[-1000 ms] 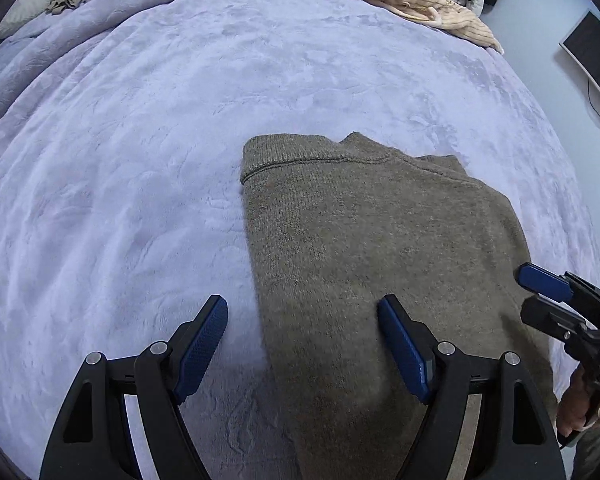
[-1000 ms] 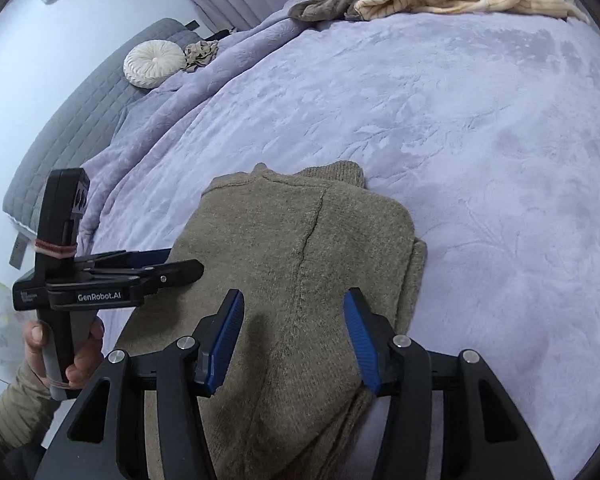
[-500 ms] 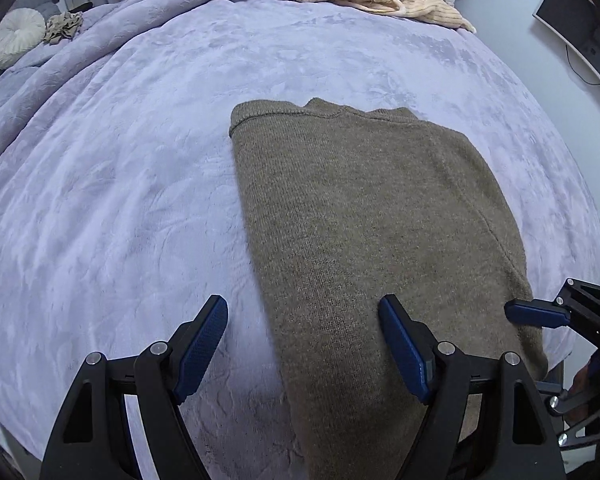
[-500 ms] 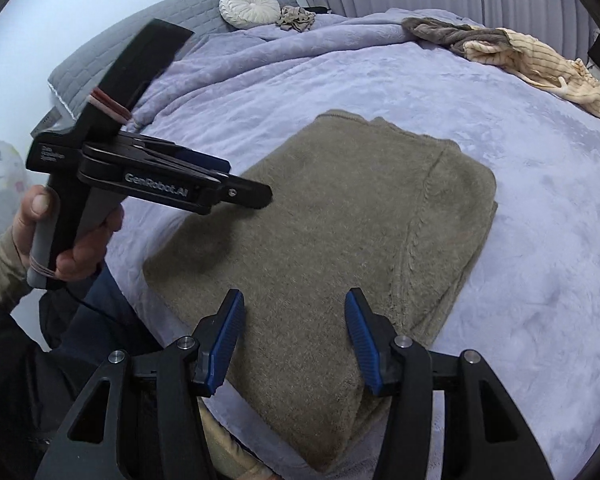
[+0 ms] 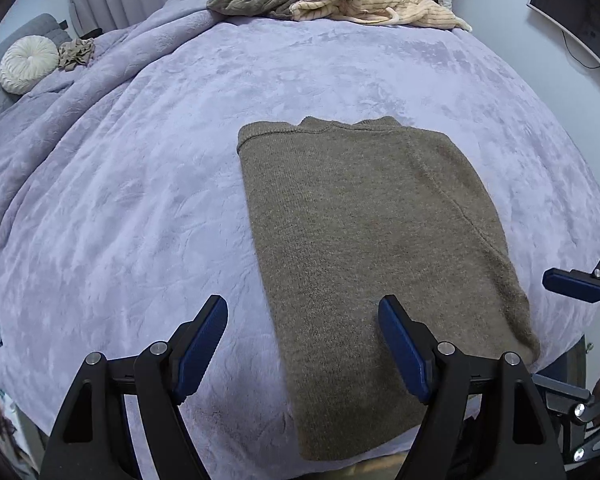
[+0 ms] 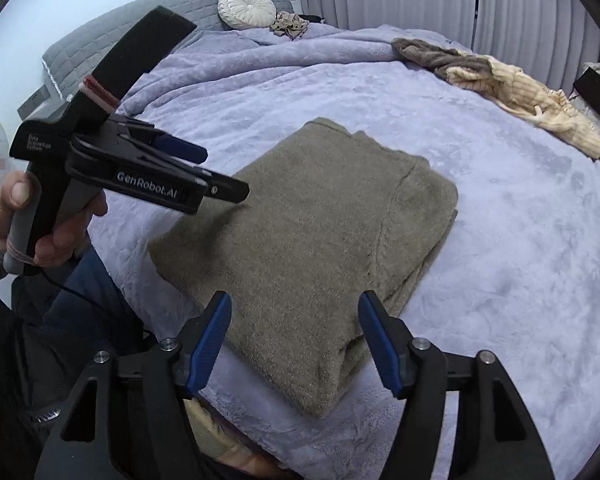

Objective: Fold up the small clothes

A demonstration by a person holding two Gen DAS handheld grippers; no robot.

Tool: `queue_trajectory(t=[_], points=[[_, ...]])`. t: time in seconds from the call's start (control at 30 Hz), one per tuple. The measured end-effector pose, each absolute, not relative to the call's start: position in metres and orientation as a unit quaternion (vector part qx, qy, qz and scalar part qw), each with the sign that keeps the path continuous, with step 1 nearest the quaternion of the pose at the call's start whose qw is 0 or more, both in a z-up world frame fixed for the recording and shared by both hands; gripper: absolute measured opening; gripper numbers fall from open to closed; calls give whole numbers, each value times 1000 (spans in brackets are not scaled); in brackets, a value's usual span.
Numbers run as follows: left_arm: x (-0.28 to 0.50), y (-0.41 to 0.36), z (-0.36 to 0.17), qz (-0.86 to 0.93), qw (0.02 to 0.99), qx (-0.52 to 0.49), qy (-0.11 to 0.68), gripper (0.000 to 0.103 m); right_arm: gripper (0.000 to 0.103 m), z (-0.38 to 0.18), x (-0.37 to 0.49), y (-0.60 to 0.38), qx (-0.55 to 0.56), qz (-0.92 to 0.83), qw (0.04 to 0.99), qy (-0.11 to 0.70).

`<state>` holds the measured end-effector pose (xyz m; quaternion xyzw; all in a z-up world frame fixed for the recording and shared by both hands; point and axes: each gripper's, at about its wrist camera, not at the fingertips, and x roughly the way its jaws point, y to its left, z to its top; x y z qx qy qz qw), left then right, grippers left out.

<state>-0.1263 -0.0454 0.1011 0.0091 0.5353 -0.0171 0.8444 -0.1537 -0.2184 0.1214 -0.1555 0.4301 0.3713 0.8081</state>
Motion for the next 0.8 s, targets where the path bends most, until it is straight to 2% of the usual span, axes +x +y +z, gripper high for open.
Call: queue_trajectory(t=[0.13,0.17,0.2,0.23,0.4,0.5,0.8], points=[[-130,-51,106,-3,845,24,535,80,73,130,-147,-209,-160,355,815,429],[-131,-53,105,-3,843,25,538,85,73,130,-144,-207,-161,348,816,433],[-133,-56,105,-2,843,28,537,98,73,131,-142,-205,-157,345,816,437],[-136,-58,105,-1,846,29,532,102,73,131,-139,-204,-154,343,816,439],[-138,-53,104,32,841,11,540,102,73,131,-131,-199,-151,318,818,455],[-145,-56,103,57,848,58,524,102,73,130,-129,-199,-153,304,819,462],[-148,-69,95,11,835,54,548,102,73,125,-126,-194,-184,269,820,471]])
